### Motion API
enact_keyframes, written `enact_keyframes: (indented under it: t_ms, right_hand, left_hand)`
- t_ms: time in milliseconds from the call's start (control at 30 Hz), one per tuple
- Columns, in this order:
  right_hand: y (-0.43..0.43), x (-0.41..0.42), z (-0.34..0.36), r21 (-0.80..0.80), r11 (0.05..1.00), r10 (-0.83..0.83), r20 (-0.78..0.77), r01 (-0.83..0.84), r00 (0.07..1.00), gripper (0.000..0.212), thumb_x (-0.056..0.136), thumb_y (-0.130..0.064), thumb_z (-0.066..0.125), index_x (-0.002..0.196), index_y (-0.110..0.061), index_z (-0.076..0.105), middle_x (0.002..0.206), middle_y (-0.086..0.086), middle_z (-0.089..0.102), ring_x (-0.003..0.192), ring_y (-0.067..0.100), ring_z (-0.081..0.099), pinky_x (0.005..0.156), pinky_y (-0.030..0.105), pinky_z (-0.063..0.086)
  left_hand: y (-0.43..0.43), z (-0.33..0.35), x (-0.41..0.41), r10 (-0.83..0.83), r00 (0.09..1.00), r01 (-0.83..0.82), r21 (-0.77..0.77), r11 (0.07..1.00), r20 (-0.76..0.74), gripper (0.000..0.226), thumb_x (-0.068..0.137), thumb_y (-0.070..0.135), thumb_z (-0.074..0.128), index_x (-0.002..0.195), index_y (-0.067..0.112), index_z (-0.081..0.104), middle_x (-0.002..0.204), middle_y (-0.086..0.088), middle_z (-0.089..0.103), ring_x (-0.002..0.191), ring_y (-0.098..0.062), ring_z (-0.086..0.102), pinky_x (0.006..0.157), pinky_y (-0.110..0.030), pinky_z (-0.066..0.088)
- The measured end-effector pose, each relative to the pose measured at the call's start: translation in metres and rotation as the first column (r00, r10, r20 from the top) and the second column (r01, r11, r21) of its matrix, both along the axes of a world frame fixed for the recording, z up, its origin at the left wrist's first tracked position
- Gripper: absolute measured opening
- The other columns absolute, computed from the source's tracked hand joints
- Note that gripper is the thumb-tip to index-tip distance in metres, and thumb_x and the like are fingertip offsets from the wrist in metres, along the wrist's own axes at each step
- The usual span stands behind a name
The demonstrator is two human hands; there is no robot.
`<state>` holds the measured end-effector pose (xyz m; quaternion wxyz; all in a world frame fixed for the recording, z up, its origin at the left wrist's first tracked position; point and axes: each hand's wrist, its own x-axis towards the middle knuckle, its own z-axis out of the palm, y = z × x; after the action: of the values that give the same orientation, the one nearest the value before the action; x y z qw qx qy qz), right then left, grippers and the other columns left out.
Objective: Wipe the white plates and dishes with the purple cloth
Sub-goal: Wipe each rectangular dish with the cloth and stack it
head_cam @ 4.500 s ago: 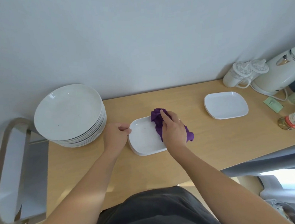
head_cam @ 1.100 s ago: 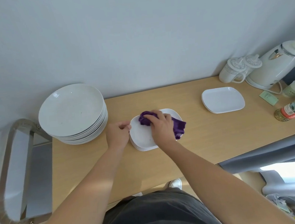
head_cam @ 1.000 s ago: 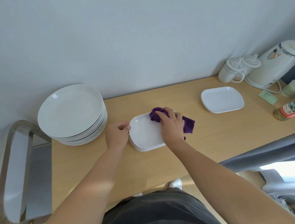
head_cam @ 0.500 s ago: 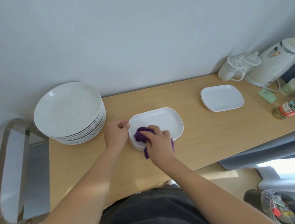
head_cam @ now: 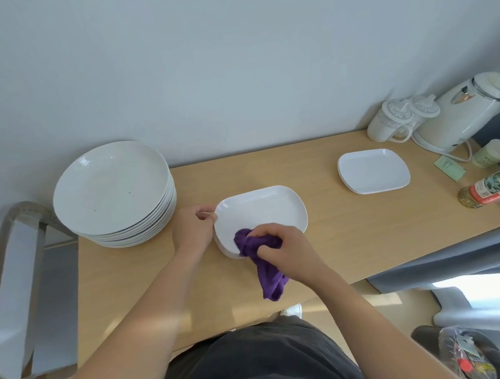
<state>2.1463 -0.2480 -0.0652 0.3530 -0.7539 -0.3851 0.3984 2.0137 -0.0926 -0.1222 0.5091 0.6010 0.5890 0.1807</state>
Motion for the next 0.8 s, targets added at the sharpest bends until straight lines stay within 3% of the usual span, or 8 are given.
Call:
enact_keyframes:
  t_ms: [100,233,300,433,533,633,800]
  right_hand:
    - [-0.008,0.023,0.008,0.025,0.985,-0.172,-0.029,0.173,0.985,0.032,0.08,-0.004,0.06,0.093,-0.03,0.072,0.089,-0.017,0.071,0.076,-0.001,0.062,0.065,0.012,0.047]
    - [-0.02,0.05,0.012,0.052,0.914,-0.403,-0.015,0.404,0.915,0.03,0.082,-0.008,0.06,0.092,-0.034,0.069,0.084,-0.017,0.071,0.079,0.002,0.064,0.07,0.02,0.051]
    - [-0.029,0.063,0.011,0.054,0.867,-0.495,-0.023,0.495,0.869,0.03,0.083,-0.008,0.059,0.094,-0.034,0.069,0.082,-0.018,0.07,0.074,-0.002,0.063,0.067,0.02,0.048]
    - [-0.046,0.088,0.009,0.033,0.828,-0.56,0.013,0.559,0.828,0.029,0.084,-0.01,0.058,0.095,-0.034,0.068,0.085,-0.016,0.07,0.074,0.0,0.062,0.067,0.023,0.047]
    - [-0.052,0.103,0.006,0.014,0.83,-0.557,0.006,0.557,0.83,0.028,0.085,-0.01,0.058,0.094,-0.034,0.068,0.081,-0.018,0.069,0.073,0.0,0.062,0.066,0.023,0.048]
    - [-0.053,0.118,0.003,-0.01,0.843,-0.538,-0.003,0.538,0.843,0.029,0.085,-0.01,0.059,0.095,-0.036,0.067,0.082,-0.018,0.069,0.075,0.003,0.063,0.067,0.023,0.048]
    - [-0.049,0.135,-0.002,-0.041,0.878,-0.477,-0.031,0.476,0.878,0.029,0.085,-0.01,0.058,0.099,-0.034,0.068,0.09,-0.015,0.07,0.083,0.008,0.065,0.067,0.021,0.046]
  left_hand:
    - [-0.01,0.012,0.007,-0.049,0.972,0.105,0.234,0.967,-0.232,0.029,0.087,0.021,0.067,0.116,0.021,0.067,0.106,0.005,0.065,0.097,-0.02,0.063,0.082,-0.034,0.05]
    - [-0.027,0.026,0.027,-0.242,0.932,0.336,0.394,0.856,-0.269,0.019,0.092,0.022,0.063,0.111,0.022,0.067,0.107,0.007,0.062,0.096,-0.017,0.061,0.079,-0.034,0.05]
    - [-0.039,0.026,0.041,-0.398,0.862,0.499,0.394,0.772,-0.313,0.018,0.094,0.022,0.06,0.109,0.022,0.069,0.108,0.009,0.063,0.099,-0.015,0.061,0.08,-0.036,0.052]
    - [-0.067,0.024,0.065,-0.571,0.684,0.724,0.32,0.612,-0.455,0.03,0.098,0.029,0.054,0.125,0.02,0.064,0.128,0.009,0.057,0.117,-0.012,0.054,0.085,-0.033,0.05]
    - [-0.08,0.017,0.082,-0.592,0.559,0.812,0.242,0.53,-0.58,0.044,0.101,0.036,0.048,0.142,0.019,0.05,0.155,0.005,0.035,0.143,-0.014,0.031,0.1,-0.031,0.045]
    - [-0.09,0.014,0.094,-0.568,0.452,0.862,0.173,0.477,-0.688,0.05,0.104,0.036,0.041,0.149,0.015,0.035,0.165,-0.002,0.01,0.152,-0.02,0.009,0.104,-0.033,0.044]
    - [-0.104,0.009,0.107,-0.49,0.323,0.893,0.089,0.441,-0.81,0.052,0.107,0.025,0.031,0.154,0.006,0.02,0.165,-0.012,0.003,0.152,-0.032,0.006,0.111,-0.034,0.036]
